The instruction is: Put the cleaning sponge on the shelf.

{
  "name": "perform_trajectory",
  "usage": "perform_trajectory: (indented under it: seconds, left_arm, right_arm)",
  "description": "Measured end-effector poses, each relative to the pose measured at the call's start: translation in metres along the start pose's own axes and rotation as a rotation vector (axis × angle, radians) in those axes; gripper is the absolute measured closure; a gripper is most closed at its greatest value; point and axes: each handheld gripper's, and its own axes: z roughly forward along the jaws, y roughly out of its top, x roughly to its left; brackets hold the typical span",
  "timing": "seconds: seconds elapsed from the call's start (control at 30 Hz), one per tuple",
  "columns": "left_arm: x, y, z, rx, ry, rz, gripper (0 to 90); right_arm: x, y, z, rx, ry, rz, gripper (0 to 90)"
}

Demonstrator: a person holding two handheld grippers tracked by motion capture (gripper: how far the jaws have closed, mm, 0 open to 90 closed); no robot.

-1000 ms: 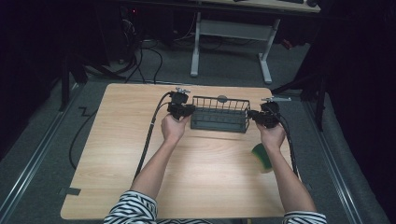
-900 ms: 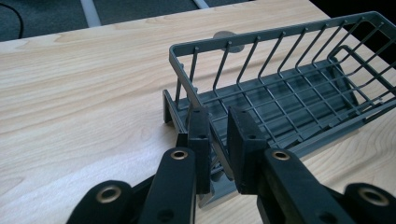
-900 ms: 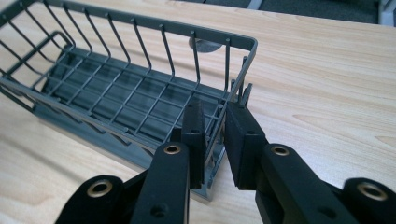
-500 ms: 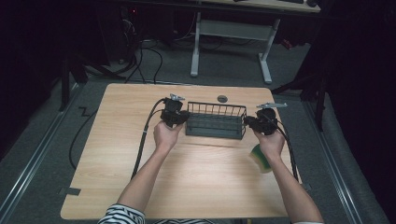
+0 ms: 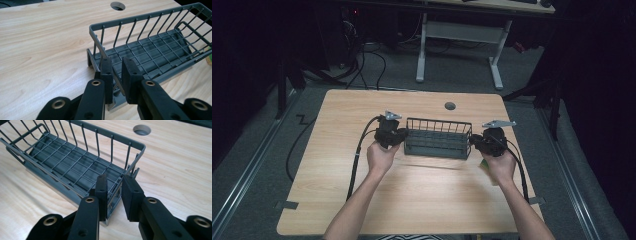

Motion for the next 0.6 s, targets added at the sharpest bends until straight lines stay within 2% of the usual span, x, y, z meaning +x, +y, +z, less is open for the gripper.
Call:
perform_trajectory:
  seconds: [0.23,0.33,0.53,0.6]
  left_arm:
    - [0.002,-0.01,-0.012,-0.005,-0.009,-0.012,80.4]
    - [0.003,-0.015,-0.017,-0.008,-0.03,-0.025,80.4]
    - [0.002,-0.02,-0.025,-0.005,-0.027,-0.011,80.6]
    - [0.003,-0.023,-0.027,-0.008,-0.037,-0.015,80.5]
  right_arm:
    - [0.012,-0.003,-0.004,0.011,0.024,-0.01,75.7]
    - [0.013,-0.007,-0.007,-0.002,0.047,0.006,75.5]
    - [0.022,-0.011,-0.013,0.011,0.049,-0.013,75.0]
    - [0.024,-0.014,-0.015,0.004,0.061,-0.004,74.8]
